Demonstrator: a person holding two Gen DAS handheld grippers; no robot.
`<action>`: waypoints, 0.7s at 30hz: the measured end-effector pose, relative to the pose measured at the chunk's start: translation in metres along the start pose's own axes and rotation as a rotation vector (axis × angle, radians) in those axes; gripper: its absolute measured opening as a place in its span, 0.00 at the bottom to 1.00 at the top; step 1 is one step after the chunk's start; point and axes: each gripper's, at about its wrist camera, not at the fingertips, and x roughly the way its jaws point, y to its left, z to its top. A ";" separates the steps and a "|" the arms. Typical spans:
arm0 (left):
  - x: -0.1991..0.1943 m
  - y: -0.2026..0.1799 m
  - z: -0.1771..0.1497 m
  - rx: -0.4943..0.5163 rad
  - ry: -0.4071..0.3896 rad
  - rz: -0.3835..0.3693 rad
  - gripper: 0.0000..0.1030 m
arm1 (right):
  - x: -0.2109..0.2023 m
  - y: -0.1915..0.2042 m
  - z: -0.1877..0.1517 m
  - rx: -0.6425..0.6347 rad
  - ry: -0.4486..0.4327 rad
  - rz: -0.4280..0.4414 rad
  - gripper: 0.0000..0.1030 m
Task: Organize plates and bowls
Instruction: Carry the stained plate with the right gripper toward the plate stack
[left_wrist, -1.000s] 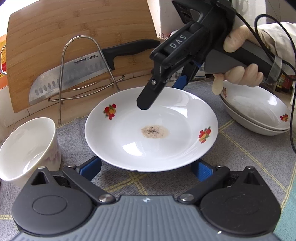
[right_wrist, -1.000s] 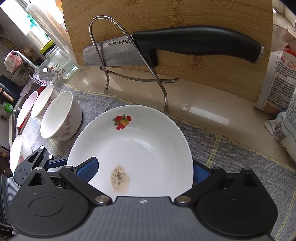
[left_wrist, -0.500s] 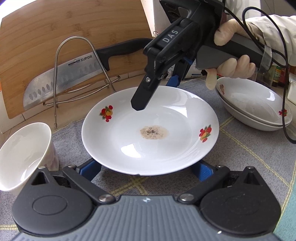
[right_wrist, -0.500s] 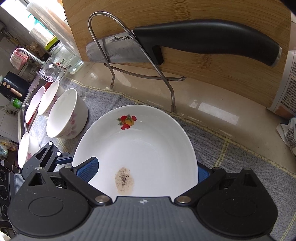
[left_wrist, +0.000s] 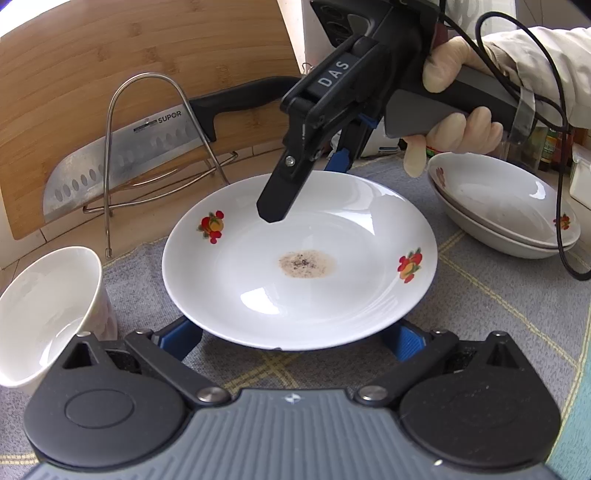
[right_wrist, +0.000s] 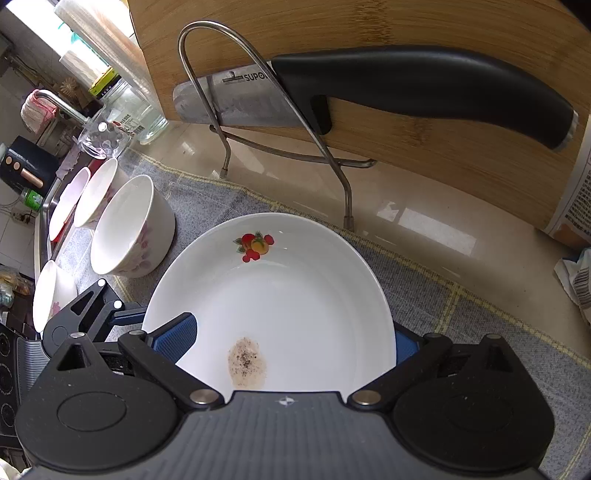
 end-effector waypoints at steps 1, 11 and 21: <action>0.000 0.000 0.000 0.002 0.000 0.001 0.99 | 0.000 0.001 0.000 0.000 0.001 -0.002 1.00; -0.005 -0.001 0.000 0.010 -0.003 -0.006 0.99 | -0.002 0.006 -0.004 0.006 -0.010 -0.010 1.00; -0.018 -0.002 0.004 0.020 -0.008 -0.022 0.99 | -0.013 0.015 -0.014 0.010 -0.026 -0.016 1.00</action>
